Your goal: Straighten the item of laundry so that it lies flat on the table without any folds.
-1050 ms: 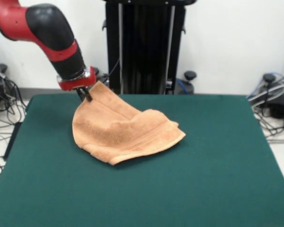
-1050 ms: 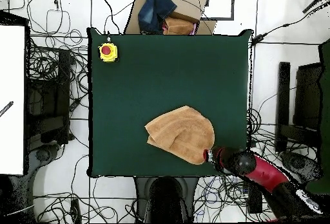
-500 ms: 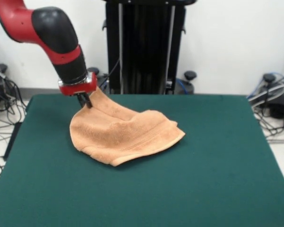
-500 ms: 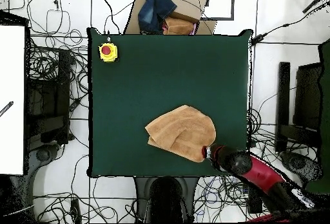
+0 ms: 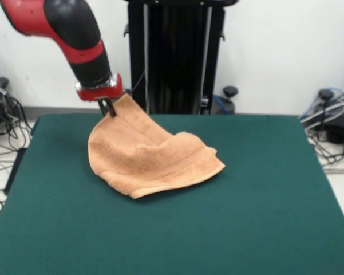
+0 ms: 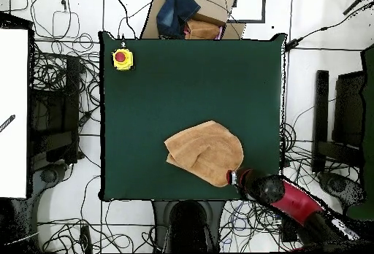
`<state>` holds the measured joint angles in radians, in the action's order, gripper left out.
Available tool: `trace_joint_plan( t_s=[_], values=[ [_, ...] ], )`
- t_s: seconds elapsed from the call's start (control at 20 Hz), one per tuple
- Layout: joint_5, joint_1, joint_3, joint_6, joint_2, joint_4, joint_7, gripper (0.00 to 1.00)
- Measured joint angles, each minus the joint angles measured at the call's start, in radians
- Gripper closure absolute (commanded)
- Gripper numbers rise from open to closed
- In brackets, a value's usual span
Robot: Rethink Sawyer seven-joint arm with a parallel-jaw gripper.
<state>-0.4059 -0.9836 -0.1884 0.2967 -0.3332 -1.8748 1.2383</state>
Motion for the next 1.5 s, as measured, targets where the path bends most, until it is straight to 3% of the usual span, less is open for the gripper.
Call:
trace_joint_plan(
  t_s=[0.45, 1.15, 1.5],
  values=[
    [0.081, 0.044, 0.019, 0.000, -0.135, -0.105, 0.000, 1.00],
    [0.112, 0.048, 0.024, 0.000, -0.127, -0.122, 0.000, 1.00],
    [0.173, 0.086, 0.033, 0.035, -0.276, -0.205, 0.000, 1.00]
  ],
)
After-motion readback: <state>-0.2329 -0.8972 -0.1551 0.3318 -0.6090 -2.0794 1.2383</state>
